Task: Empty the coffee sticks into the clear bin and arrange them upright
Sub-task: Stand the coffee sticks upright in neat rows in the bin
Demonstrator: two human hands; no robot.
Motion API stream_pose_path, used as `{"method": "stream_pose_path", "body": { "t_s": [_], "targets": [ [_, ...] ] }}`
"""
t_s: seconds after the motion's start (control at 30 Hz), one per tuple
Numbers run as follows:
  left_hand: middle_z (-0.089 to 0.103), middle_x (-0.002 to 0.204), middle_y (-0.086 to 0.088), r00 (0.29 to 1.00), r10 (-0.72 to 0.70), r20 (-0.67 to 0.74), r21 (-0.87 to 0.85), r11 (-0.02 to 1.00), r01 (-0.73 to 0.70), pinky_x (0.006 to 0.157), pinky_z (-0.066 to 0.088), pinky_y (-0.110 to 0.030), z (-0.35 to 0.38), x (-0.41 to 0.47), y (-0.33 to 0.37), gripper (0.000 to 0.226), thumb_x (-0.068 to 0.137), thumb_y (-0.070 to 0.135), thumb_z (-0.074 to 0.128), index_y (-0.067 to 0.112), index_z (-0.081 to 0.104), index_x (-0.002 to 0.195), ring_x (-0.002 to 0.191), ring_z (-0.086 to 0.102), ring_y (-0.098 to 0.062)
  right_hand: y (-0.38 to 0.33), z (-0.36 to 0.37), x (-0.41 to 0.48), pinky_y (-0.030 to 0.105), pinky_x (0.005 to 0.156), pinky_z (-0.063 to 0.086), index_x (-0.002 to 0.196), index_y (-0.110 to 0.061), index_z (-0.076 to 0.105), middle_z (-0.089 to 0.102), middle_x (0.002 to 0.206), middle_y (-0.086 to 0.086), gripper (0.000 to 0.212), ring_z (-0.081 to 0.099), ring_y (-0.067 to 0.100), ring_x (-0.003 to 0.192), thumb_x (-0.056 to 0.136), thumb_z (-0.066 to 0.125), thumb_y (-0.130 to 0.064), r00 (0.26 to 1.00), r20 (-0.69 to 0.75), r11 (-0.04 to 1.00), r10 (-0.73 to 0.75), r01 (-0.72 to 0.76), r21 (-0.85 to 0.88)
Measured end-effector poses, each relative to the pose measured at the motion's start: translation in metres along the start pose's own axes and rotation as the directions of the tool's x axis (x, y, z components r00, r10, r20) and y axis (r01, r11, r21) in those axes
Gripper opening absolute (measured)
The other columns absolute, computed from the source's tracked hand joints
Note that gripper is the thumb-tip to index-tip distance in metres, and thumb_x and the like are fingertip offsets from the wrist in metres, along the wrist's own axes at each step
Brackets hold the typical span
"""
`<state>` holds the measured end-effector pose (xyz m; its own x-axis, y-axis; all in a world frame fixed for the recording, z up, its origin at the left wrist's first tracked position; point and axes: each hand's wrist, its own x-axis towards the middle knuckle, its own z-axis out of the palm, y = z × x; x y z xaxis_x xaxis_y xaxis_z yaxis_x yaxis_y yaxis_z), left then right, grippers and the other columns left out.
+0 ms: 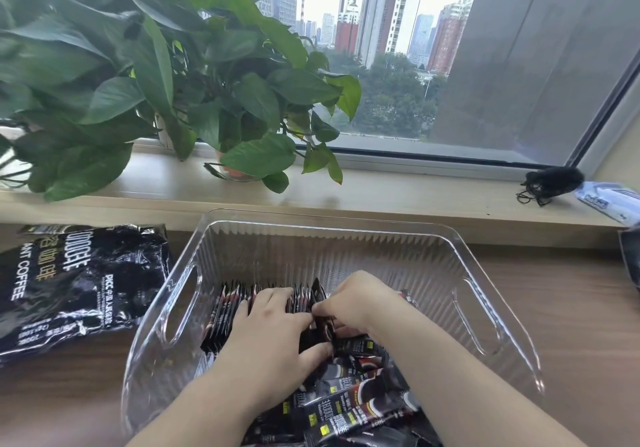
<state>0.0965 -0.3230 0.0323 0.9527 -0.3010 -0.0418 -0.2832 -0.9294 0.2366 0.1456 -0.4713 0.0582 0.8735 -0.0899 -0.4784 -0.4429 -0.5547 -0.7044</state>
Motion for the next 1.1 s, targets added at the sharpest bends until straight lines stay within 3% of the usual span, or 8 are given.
{"method": "stream_pose_path", "body": {
  "t_s": [0.13,0.27,0.4,0.53,0.63,0.77,0.9,1.1],
  "targets": [
    [0.022,0.159,0.001,1.0,0.011,-0.015,-0.016,1.0,-0.011,0.12,0.016,-0.049,0.0,0.0,0.0,0.065,0.085,0.076,0.044,0.038,0.053,0.136,0.148,0.009,-0.019,-0.001,0.0,0.002,0.029,0.059,0.06,0.085,-0.006,0.065,0.067,0.075,0.007,0.02,0.064,0.02,0.06,0.086,0.075,-0.023,0.998,-0.04,0.984,-0.044,0.037,-0.175],
    [0.024,0.158,0.003,0.999,0.021,-0.039,-0.034,0.999,-0.022,0.119,0.016,-0.044,-0.001,0.0,0.001,0.072,0.08,0.08,0.047,0.036,0.054,0.136,0.147,0.011,-0.017,-0.003,0.002,-0.002,0.021,0.04,0.028,0.073,-0.01,0.056,0.049,0.06,0.002,0.026,0.044,0.017,0.05,0.089,0.069,-0.027,0.981,-0.152,0.919,-0.12,0.052,-0.391],
    [0.03,0.154,0.005,0.995,0.031,-0.09,-0.008,0.999,-0.032,0.116,0.022,-0.038,0.001,0.003,-0.002,0.06,0.086,0.069,0.051,0.036,0.053,0.136,0.144,0.017,-0.016,-0.004,0.007,-0.006,0.023,0.047,0.04,0.08,-0.009,0.065,0.061,0.065,0.004,0.035,0.059,0.021,0.059,0.094,0.066,-0.04,0.979,-0.09,0.913,-0.184,0.136,-0.384],
    [0.036,0.148,0.007,0.993,0.028,-0.116,-0.014,0.999,-0.03,0.111,0.028,-0.034,0.001,0.006,-0.003,0.059,0.085,0.062,0.061,0.035,0.051,0.136,0.14,0.024,-0.014,-0.001,0.006,-0.006,0.039,0.076,0.063,0.092,0.0,0.071,0.077,0.079,0.013,0.036,0.075,0.027,0.073,0.098,0.063,-0.034,0.986,-0.004,0.938,-0.164,0.155,-0.312],
    [0.04,0.141,0.012,0.988,0.04,-0.152,-0.043,0.998,-0.047,0.109,0.032,-0.032,0.001,0.007,-0.003,0.061,0.081,0.058,0.067,0.037,0.049,0.135,0.134,0.029,-0.011,0.0,0.0,-0.009,0.027,0.063,0.06,0.09,-0.006,0.074,0.074,0.071,0.01,0.026,0.068,0.015,0.054,0.097,0.066,-0.029,0.982,0.021,0.932,-0.185,0.182,-0.313],
    [0.038,0.143,0.013,0.985,0.067,-0.16,-0.05,0.996,-0.076,0.11,0.03,-0.031,0.001,0.007,-0.003,0.066,0.081,0.058,0.068,0.043,0.045,0.141,0.136,0.027,-0.01,0.007,-0.002,-0.011,0.019,0.044,0.04,0.061,-0.023,0.066,0.059,0.053,-0.003,0.032,0.054,0.012,0.048,0.088,0.074,-0.037,0.959,-0.019,0.887,-0.281,0.253,-0.387],
    [0.035,0.149,0.01,0.99,0.067,-0.123,-0.066,0.995,-0.076,0.113,0.027,-0.033,0.002,0.007,-0.004,0.069,0.081,0.061,0.067,0.047,0.042,0.143,0.14,0.022,-0.012,0.013,-0.004,-0.016,0.017,0.043,0.033,0.076,-0.024,0.079,0.06,0.059,-0.008,0.019,0.052,0.005,0.053,0.087,0.074,-0.039,0.933,-0.013,0.853,-0.361,0.325,-0.408],
    [0.032,0.151,0.01,0.992,0.055,-0.109,-0.113,0.991,-0.068,0.116,0.021,-0.033,0.004,0.008,-0.003,0.064,0.081,0.058,0.069,0.05,0.045,0.14,0.142,0.016,-0.01,0.019,-0.003,-0.015,0.023,0.05,0.043,0.079,-0.022,0.08,0.07,0.07,0.001,0.022,0.059,0.012,0.06,0.083,0.078,-0.043,0.933,-0.027,0.87,-0.359,0.324,-0.373]
  ]
}}
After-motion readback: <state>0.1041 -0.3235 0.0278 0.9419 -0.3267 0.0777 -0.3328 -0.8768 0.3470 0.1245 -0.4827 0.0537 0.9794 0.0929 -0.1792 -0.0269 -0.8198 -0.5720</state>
